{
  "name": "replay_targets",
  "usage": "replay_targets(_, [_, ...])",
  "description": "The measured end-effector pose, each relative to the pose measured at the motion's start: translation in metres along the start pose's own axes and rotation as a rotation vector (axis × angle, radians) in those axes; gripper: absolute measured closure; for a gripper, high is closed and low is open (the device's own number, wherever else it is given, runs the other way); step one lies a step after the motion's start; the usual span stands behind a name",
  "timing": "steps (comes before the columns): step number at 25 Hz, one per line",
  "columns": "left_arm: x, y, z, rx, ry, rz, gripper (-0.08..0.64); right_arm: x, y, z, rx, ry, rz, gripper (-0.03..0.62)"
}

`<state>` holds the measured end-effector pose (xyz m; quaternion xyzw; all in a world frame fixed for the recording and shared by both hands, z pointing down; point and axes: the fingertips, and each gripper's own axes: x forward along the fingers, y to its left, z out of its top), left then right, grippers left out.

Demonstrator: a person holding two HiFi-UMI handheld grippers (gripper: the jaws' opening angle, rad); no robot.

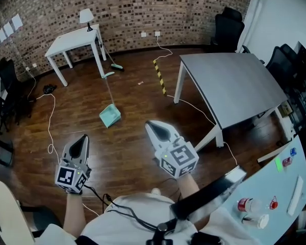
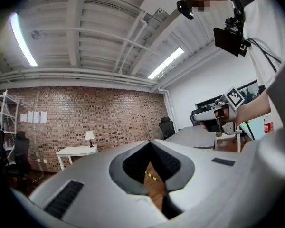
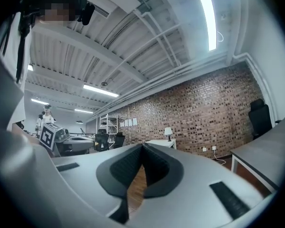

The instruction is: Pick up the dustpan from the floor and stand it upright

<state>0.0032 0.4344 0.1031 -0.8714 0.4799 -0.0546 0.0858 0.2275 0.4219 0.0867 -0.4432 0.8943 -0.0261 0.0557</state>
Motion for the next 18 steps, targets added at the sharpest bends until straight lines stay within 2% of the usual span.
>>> replay_targets(7, [-0.005,-0.006,-0.007,-0.013,-0.001,-0.015,0.563,0.0,0.012,-0.009,-0.012,0.021,0.008,0.614])
replay_targets(14, [-0.011,0.007,-0.011,-0.015,0.013,-0.005,0.563,0.013,0.026,-0.004,-0.004,0.002,0.027,0.614])
replay_targets(18, [-0.011,0.012,-0.012,-0.007,0.007,-0.012,0.563,0.022,0.037,0.0,-0.044,-0.003,0.05,0.614])
